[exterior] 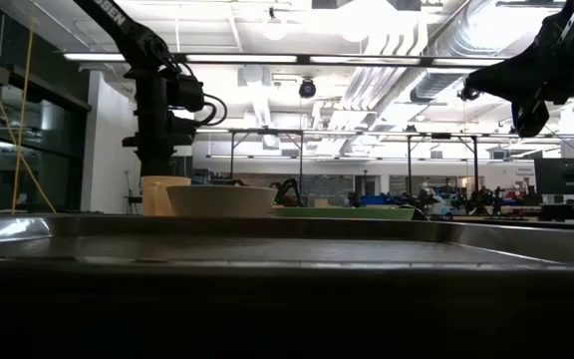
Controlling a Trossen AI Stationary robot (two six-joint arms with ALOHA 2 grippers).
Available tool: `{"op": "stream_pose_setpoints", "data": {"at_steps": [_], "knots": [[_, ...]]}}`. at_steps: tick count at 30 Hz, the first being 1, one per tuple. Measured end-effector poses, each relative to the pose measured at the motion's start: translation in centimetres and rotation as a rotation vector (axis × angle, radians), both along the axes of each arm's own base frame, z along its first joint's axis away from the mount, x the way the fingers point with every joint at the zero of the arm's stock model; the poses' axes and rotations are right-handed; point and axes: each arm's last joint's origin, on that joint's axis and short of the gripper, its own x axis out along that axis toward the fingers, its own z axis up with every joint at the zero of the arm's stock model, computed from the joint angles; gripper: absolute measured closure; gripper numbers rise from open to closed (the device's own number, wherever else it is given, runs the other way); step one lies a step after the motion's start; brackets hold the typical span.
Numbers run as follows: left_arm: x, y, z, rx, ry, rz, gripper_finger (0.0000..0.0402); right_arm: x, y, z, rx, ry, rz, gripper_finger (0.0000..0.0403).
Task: Set up tray
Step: Put the mug on the brown serving tray
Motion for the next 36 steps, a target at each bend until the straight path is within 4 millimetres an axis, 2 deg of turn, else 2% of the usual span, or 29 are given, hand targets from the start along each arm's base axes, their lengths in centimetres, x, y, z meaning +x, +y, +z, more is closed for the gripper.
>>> {"op": "stream_pose_setpoints", "data": {"at_steps": [8, 15, 20, 32, 36], "knots": [[0.0, 0.0, 0.0, 0.000, 0.004, 0.001, 0.0363, 0.0, 0.0, 0.0, 0.000, 0.000, 0.000, 0.0402], [0.0, 0.0, 0.0, 0.002, 0.010, -0.017, 0.0384, 0.0, 0.0, 0.0, 0.000, 0.000, 0.000, 0.0402], [0.0, 0.0, 0.0, -0.001, 0.014, -0.025, 0.0380, 0.0, 0.0, 0.0, 0.000, 0.000, 0.000, 0.0402], [-0.1, 0.0, 2.4, -0.029, 0.060, -0.072, 0.0382, 0.0, 0.0, 0.0, 0.000, 0.000, 0.000, 0.0402], [-0.1, -0.1, 2.5, -0.032, 0.060, -0.083, 0.0388, 0.0, 0.0, 0.0, 0.000, 0.000, 0.000, 0.0402]]}}
